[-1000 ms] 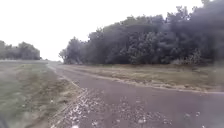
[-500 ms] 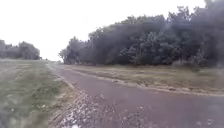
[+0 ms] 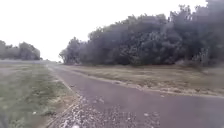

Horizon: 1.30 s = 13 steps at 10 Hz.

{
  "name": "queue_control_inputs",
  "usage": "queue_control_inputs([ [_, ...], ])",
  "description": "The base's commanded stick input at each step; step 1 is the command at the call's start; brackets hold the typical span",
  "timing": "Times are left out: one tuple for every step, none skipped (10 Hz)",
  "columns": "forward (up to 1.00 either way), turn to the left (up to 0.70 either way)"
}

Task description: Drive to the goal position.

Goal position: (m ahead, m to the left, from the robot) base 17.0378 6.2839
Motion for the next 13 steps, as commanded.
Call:
queue_control_inputs([
  [0.45,0.0],
  [0.45,0.0],
  [0.45,0.0],
  [0.45,0.02],
  [0.45,0.05],
  [0.45,0.08],
  [0.45,0.11],
  [0.45,0.13],
  [0.45,0.19],
  [0.45,0.19],
  [0.45,0.19],
  [0.45,0.19],
  [0.45,0.19],
])
